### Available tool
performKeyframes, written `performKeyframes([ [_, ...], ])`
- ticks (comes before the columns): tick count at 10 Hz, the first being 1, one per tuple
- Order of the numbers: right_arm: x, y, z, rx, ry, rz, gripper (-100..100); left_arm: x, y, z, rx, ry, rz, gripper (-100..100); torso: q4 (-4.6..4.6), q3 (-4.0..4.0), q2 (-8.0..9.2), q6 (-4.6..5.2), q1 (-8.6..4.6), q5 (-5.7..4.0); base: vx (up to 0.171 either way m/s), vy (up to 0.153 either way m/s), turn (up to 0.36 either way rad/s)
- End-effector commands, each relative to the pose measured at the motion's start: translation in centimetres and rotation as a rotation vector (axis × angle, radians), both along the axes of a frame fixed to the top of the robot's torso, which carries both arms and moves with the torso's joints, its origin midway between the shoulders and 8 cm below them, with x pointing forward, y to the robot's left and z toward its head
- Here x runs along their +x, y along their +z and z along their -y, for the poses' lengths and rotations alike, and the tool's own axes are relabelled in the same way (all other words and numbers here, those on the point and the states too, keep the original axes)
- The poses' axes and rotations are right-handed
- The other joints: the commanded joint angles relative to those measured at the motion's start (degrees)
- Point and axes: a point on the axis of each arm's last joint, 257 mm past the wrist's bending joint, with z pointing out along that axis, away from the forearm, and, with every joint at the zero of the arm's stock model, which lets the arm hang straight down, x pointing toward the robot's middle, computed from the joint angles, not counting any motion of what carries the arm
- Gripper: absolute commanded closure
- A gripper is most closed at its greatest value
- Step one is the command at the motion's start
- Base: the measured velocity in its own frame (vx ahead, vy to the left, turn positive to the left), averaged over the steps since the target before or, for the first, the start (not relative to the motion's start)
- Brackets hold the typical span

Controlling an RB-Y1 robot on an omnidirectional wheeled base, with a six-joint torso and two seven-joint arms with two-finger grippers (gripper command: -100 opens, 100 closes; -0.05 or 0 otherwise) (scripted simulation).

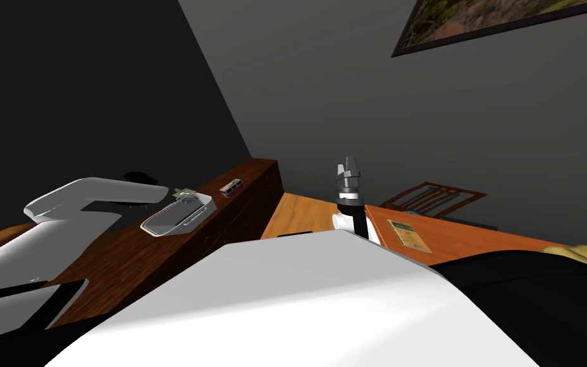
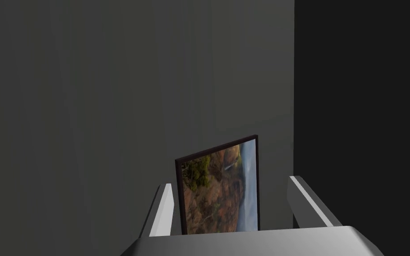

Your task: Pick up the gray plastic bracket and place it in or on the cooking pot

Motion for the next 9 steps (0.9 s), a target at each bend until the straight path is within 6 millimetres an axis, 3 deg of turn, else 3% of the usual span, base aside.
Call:
performKeyframes([
  [1, 0.0, 0.0, 0.0, 0.0, 0.0, 0.0, 0, -0.1, 1.0, 0.3, 0.0, -0.001, -0.003, -100, 0.0, 0.0, 0.0, 0.0, 0.0, 0.0, 0.01, 0.022, 0.004],
  [4, 0.0, 0.0, 0.0, 0.0, 0.0, 0.0, 0, 0.0, 3.7, 1.4, 0.001, -0.008, -0.005, -100, 0.0, 0.0, 0.01, 0.0, -0.02, 0.0, 0.007, 0.02, 0.011],
  [5, 0.0, 0.0, 0.0, 0.0, 0.0, 0.0, 0, 0.2, 3.1, 1.0, 0.001, -0.007, -0.002, -100, 0.0, 0.0, 0.01, 0.0, -0.01, 0.0, 0.004, 0.011, 0.0],
  [6, 0.0, 0.0, 0.0, 0.0, 0.0, 0.0, 0, 0.2, 3.2, 1.0, 0.001, -0.007, -0.004, 0, -0.01, 0.0, 0.01, 0.0, -0.03, 0.02, 0.0, 0.0, 0.0],
  [9, 0.0, 0.0, 0.0, 0.0, 0.0, 0.0, 0, 0.2, 3.2, 1.0, 0.001, -0.007, -0.004, 0, 0.0, 0.01, 0.03, 0.0, -0.07, 0.0, 0.0, 0.0, 0.0],
])
